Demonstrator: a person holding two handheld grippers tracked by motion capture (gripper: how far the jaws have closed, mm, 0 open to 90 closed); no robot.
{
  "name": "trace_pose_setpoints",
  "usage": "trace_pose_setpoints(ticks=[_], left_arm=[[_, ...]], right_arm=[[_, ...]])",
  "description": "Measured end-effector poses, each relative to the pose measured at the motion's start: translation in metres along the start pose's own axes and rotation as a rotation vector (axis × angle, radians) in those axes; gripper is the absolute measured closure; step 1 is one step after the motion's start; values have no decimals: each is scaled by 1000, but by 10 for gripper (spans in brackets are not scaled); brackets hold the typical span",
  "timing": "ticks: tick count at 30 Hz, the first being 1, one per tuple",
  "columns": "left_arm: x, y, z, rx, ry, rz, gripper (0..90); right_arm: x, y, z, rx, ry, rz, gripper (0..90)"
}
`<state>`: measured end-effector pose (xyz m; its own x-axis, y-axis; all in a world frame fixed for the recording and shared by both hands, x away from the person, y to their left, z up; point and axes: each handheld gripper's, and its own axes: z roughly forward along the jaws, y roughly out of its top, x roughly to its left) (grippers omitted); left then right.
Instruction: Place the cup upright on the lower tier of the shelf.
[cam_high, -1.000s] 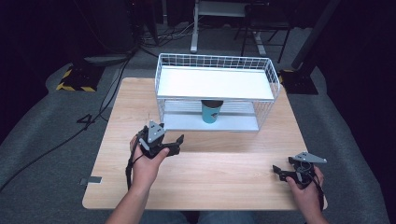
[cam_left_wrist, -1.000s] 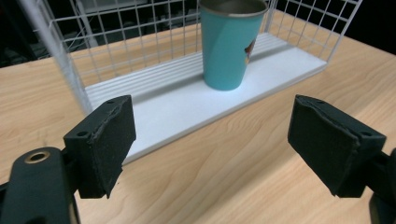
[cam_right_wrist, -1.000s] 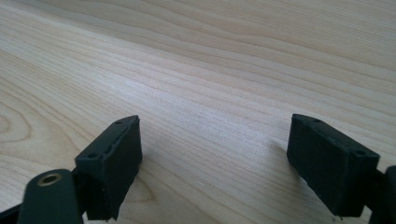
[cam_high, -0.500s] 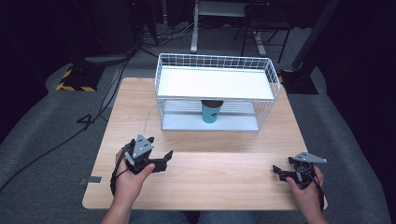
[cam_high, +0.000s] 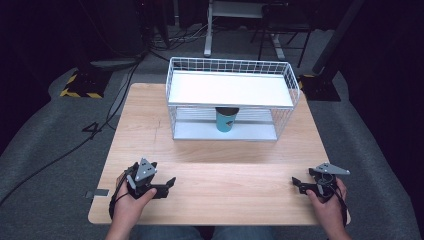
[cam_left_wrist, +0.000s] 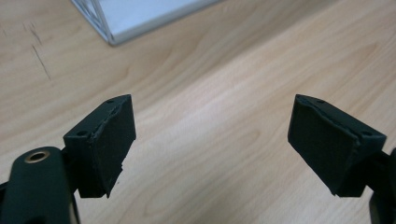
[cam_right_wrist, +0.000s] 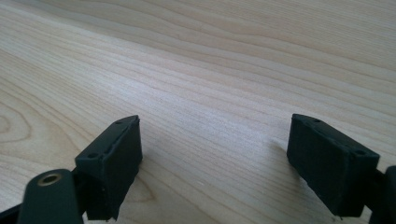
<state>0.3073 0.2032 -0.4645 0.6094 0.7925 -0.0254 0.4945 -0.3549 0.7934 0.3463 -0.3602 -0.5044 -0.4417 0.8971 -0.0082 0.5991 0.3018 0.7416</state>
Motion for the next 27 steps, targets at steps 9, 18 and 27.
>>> trace_pose_setpoints(ticks=[9,18,27], left_arm=[[8,-26,7,120,3,10,157],[11,-39,11,171,38,14,151],[11,-39,15,162,26,-17,115]], right_arm=[[0,0,0,0,0,0,184],[0,0,0,0,0,0,184],[0,0,0,2,2,0,184]])
